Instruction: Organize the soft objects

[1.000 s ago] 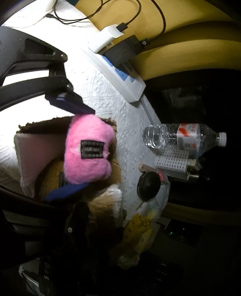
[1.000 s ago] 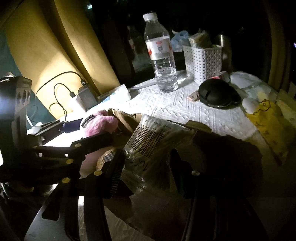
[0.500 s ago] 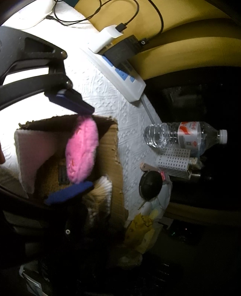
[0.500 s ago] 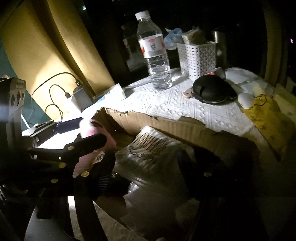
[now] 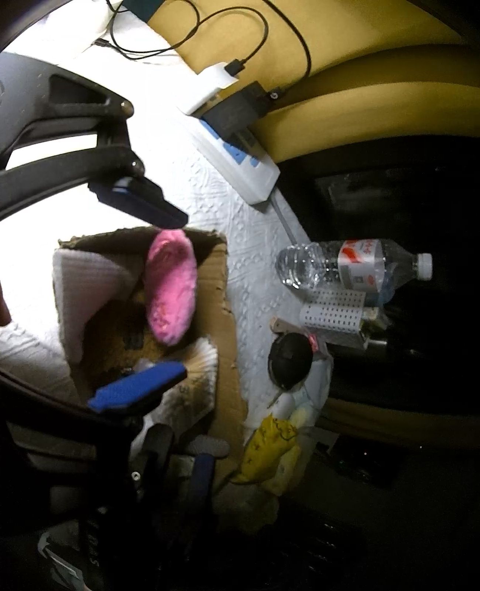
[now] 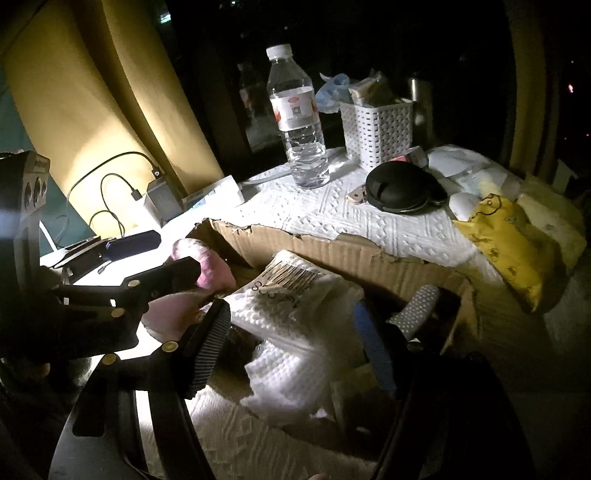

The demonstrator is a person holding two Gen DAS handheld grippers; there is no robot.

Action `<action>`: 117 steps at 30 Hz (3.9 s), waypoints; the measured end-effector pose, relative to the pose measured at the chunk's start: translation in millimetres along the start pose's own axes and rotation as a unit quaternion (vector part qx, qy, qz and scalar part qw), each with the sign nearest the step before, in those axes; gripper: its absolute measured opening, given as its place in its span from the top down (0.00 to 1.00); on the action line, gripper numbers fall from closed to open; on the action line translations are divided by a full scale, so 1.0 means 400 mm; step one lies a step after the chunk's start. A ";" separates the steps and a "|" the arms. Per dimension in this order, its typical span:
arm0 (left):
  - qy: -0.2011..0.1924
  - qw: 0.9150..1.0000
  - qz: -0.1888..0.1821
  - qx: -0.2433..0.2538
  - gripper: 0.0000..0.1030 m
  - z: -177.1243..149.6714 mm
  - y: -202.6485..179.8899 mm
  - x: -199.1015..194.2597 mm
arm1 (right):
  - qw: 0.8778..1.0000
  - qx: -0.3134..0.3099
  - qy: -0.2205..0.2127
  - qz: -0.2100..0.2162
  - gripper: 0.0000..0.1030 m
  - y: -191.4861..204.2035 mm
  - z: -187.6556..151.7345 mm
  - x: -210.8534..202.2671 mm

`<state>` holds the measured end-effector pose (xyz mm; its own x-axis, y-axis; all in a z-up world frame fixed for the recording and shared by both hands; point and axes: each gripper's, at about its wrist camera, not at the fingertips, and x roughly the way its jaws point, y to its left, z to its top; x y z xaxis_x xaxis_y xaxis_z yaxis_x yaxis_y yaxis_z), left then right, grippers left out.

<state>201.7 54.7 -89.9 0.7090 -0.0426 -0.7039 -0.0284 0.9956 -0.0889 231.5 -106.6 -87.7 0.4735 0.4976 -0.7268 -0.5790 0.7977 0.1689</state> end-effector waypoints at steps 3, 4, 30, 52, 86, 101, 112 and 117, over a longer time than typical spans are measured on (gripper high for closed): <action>-0.002 1.000 -0.002 0.002 0.26 -0.002 -0.008 -0.021 | 1.000 -0.002 -0.004 -0.003 0.29 0.007 -0.007 -0.022; -0.004 1.000 -0.001 0.003 0.26 -0.003 -0.011 -0.031 | 1.000 -0.002 -0.005 -0.004 0.29 0.009 -0.009 -0.029; -0.042 0.999 -0.005 0.002 0.25 -0.053 -0.049 -0.255 | 0.999 -0.012 -0.036 -0.030 0.29 0.093 -0.077 -0.205; -0.064 0.998 0.001 0.006 0.25 -0.059 -0.060 -0.403 | 0.994 -0.001 -0.067 -0.086 0.29 0.159 -0.104 -0.357; -0.098 0.995 0.020 0.018 0.25 -0.041 -0.060 -0.535 | 0.985 0.016 -0.101 -0.139 0.29 0.219 -0.084 -0.479; -0.102 0.994 0.018 0.018 0.25 -0.038 -0.055 -0.539 | 0.985 0.016 -0.101 -0.139 0.29 0.221 -0.082 -0.477; -0.101 0.995 0.017 0.017 0.25 -0.039 -0.055 -0.536 | 0.985 0.016 -0.100 -0.139 0.29 0.221 -0.082 -0.473; -0.101 0.995 0.016 0.018 0.25 -0.041 -0.055 -0.533 | 0.985 0.016 -0.100 -0.140 0.29 0.222 -0.082 -0.472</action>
<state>39.6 40.3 50.7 0.8355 0.0021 -0.5494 -0.0298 0.9987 -0.0415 69.1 -140.7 42.7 0.7347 0.3112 -0.6028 -0.3869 0.9221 0.0045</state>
